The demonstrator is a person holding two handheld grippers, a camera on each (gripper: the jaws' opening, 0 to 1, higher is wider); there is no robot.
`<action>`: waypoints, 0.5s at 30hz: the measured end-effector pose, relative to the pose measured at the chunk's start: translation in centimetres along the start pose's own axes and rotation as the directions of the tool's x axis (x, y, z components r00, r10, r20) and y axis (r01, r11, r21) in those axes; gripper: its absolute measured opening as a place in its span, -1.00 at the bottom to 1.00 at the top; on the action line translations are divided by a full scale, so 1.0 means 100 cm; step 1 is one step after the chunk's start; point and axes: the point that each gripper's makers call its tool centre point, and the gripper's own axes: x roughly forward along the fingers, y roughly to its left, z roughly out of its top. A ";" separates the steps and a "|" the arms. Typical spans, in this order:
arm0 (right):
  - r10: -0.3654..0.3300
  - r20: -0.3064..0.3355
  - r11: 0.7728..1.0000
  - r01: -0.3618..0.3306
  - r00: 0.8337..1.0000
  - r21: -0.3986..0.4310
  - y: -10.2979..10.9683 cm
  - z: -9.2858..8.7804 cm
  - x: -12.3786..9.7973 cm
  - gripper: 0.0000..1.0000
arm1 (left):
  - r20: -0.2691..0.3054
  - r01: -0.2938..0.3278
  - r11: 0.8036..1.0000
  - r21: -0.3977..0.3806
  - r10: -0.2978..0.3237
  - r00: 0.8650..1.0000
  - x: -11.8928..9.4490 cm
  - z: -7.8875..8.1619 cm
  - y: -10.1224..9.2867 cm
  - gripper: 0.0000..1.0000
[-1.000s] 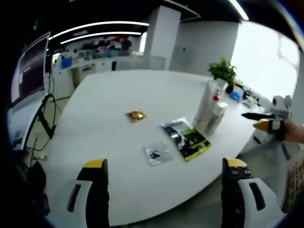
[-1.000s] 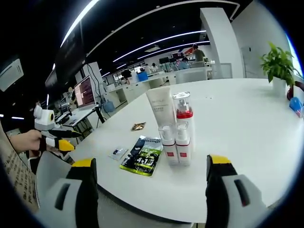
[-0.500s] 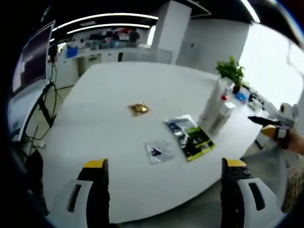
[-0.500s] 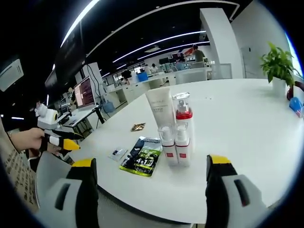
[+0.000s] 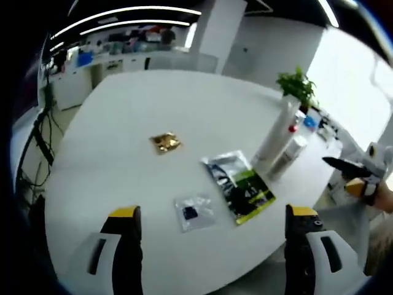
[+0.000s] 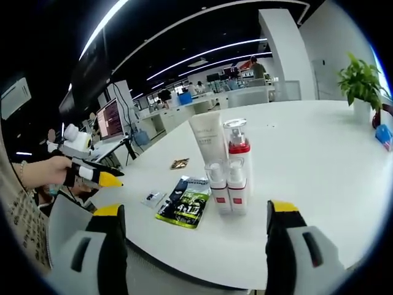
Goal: Arrange the skincare products in the storage area until every visible bottle or jar stands upright without overlapping.
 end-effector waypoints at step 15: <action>-0.024 -0.013 1.000 0.024 1.000 0.016 -0.004 -0.002 0.001 0.91 | -0.048 -0.012 0.999 0.038 0.014 0.999 0.046 0.029 0.010 0.94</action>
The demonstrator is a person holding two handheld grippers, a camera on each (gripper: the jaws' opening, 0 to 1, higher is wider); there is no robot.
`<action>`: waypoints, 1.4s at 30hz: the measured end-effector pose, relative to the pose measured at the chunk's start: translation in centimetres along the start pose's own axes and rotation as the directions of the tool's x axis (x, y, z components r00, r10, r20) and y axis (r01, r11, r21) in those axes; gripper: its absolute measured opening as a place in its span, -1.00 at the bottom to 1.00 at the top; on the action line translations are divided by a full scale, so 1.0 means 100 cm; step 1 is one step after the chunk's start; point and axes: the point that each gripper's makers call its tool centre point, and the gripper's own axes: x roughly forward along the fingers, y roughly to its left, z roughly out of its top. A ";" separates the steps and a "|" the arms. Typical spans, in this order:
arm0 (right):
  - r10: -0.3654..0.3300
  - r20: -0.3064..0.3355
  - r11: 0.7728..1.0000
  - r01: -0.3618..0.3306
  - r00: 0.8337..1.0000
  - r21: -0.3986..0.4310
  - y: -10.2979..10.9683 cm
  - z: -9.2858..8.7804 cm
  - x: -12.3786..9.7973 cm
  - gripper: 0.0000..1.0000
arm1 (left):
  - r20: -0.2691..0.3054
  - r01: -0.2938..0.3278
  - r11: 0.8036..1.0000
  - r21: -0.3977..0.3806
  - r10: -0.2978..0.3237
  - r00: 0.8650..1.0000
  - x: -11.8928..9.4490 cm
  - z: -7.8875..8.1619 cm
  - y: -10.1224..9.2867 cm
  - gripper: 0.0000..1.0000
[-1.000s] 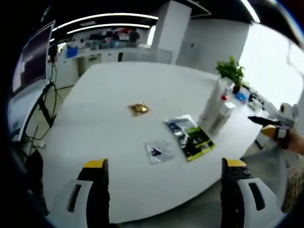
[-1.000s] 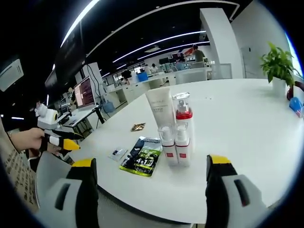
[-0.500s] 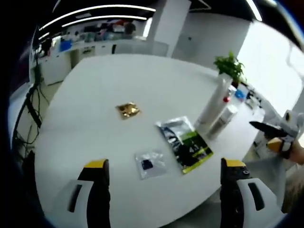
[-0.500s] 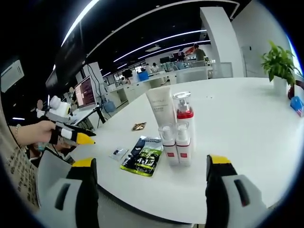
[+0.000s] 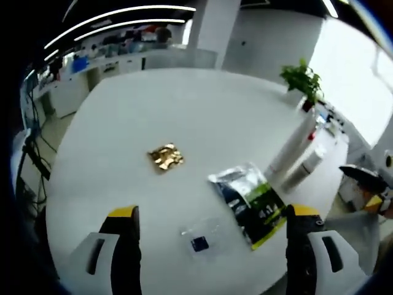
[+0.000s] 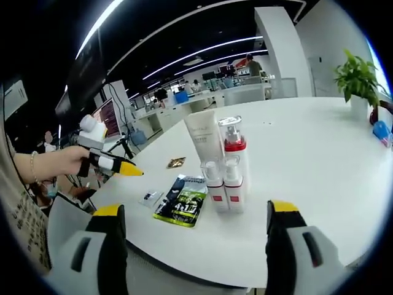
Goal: Arrange the skincare products in the storage area until every visible bottle or jar stands upright without overlapping.
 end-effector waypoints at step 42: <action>-0.040 -0.059 0.999 0.039 0.997 -0.013 -0.006 -0.008 0.003 0.92 | -0.119 -0.337 0.931 -0.142 0.322 0.939 0.101 0.026 0.085 0.40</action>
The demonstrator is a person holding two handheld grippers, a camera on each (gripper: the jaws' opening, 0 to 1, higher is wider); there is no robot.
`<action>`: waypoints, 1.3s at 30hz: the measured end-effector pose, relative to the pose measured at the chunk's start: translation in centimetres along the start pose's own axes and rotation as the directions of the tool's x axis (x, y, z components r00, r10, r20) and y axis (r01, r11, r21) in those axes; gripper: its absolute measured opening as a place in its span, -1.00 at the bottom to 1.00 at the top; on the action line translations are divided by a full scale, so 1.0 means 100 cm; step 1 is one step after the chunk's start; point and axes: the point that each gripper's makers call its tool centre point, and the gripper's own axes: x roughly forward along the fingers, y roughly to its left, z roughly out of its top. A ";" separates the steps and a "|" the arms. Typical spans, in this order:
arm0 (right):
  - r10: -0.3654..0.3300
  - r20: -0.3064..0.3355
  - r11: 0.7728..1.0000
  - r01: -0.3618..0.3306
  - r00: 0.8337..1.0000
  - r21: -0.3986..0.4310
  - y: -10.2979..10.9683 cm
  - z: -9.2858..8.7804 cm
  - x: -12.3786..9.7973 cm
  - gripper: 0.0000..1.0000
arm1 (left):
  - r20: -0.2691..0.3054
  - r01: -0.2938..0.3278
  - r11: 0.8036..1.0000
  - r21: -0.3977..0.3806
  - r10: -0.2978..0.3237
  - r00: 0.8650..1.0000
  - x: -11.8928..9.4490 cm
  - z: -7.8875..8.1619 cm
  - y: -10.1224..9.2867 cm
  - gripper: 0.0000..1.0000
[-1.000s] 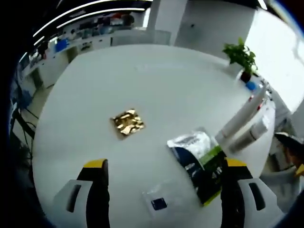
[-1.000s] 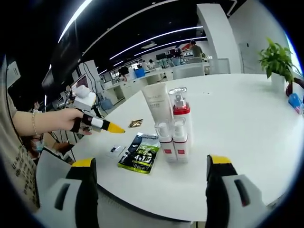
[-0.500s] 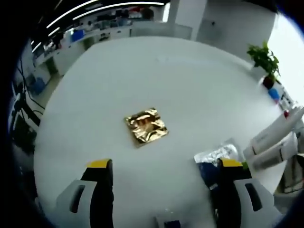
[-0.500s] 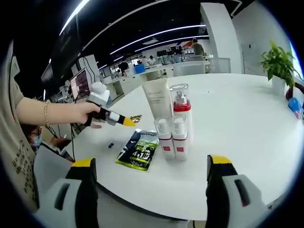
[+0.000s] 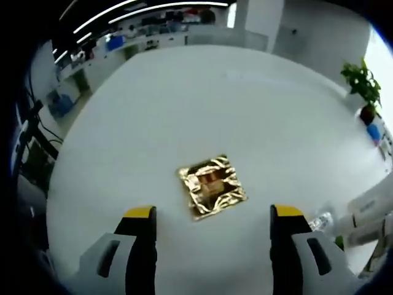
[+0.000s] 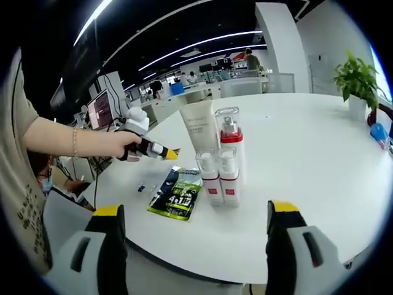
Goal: Arrange the skincare products in the storage area until every visible bottle or jar stands upright without overlapping.
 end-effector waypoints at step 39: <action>-0.028 0.013 0.999 0.028 1.000 0.022 -0.007 0.001 -0.001 0.89 | 0.059 -0.024 1.000 0.007 0.023 0.998 0.008 0.021 0.000 -0.30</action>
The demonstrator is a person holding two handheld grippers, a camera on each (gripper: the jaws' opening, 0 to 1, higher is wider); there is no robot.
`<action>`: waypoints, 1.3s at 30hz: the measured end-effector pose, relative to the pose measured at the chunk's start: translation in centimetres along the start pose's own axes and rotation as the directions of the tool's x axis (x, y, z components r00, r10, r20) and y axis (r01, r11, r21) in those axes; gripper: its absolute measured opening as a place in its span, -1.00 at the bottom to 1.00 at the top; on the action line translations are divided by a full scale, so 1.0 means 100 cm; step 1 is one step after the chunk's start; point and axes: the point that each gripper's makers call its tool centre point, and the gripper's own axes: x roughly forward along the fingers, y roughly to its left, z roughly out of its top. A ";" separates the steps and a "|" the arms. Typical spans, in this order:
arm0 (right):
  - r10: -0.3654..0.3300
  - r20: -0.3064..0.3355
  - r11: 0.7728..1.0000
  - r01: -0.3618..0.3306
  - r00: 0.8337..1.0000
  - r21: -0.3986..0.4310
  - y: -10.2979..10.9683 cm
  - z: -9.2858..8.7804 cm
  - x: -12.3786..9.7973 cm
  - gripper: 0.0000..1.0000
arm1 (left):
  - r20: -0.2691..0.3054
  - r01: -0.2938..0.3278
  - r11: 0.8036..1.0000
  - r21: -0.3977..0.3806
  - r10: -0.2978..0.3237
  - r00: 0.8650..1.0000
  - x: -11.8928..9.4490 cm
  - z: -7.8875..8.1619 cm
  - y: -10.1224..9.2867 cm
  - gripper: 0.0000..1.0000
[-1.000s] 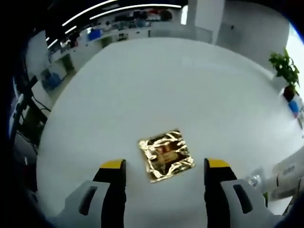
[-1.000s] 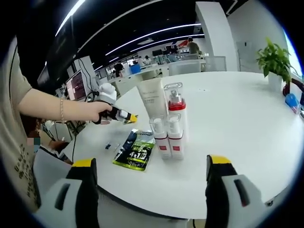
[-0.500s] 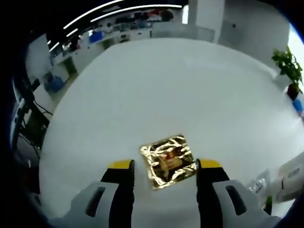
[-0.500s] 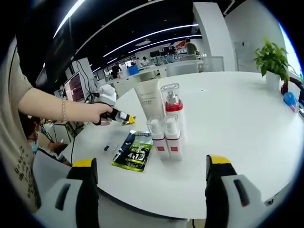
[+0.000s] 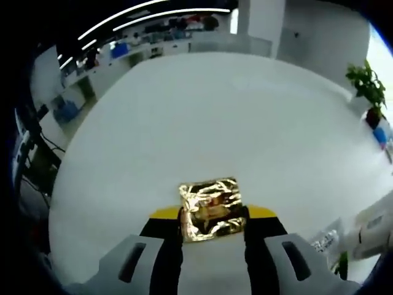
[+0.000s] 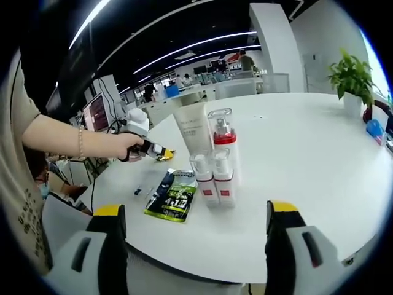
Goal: Arrange the skincare products in the storage area until every visible bottle or jar stands upright without overlapping.
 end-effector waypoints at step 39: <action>0.014 0.013 1.000 -0.014 1.000 -0.028 0.004 0.002 -0.001 0.89 | -0.045 0.041 0.999 0.020 -0.040 0.998 -0.056 -0.070 -0.021 -0.30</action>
